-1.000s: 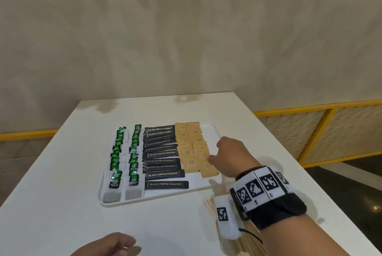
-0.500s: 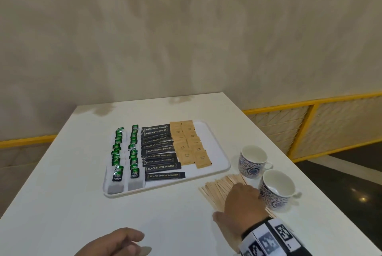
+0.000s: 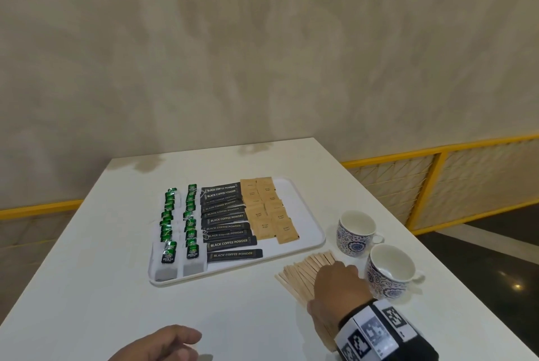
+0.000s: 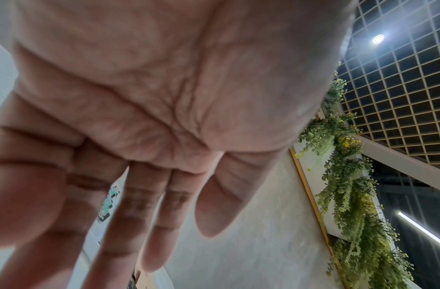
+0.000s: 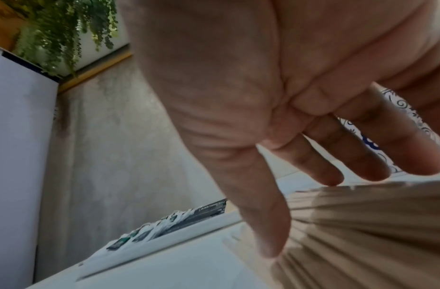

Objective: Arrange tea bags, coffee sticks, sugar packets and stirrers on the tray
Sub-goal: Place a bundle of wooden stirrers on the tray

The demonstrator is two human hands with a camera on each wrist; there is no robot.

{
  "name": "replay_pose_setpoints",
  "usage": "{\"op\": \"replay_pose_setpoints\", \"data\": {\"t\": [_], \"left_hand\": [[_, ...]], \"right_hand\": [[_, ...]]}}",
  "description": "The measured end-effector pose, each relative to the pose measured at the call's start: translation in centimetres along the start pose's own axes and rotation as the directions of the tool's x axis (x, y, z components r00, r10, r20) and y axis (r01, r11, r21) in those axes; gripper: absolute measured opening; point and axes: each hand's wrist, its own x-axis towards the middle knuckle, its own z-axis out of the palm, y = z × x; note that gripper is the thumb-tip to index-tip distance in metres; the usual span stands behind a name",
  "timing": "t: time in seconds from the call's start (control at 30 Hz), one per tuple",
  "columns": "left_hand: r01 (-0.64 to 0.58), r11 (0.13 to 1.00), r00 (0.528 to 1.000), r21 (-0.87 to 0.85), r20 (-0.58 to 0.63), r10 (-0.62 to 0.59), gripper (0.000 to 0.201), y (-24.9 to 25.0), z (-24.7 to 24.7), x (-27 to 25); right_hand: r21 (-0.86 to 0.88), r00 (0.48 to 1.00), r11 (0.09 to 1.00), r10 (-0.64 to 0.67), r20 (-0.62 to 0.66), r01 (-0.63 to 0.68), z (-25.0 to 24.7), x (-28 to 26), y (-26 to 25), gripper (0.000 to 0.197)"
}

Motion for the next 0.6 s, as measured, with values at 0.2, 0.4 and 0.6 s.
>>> {"op": "replay_pose_setpoints", "data": {"t": [0.2,0.4,0.6], "left_hand": [[-0.003,0.987,1.0,0.161,-0.008,0.004,0.021,-0.1,-0.6,-0.3],[-0.103,0.93,0.994,0.352,-0.001,0.111,0.021,0.1,0.8,-1.7],[-0.314,0.56,0.946,0.766,0.201,0.256,0.037,2.6,3.5,-3.7]], "right_hand": [[0.06,0.997,0.996,-0.071,0.017,0.069,-1.9,1.2,1.4,0.031],[0.072,0.98,0.982,-0.181,0.08,0.175,-2.1,2.0,0.7,0.021],[0.203,0.949,0.937,-0.304,0.079,0.284,-1.8,1.9,0.0,0.027]]}}
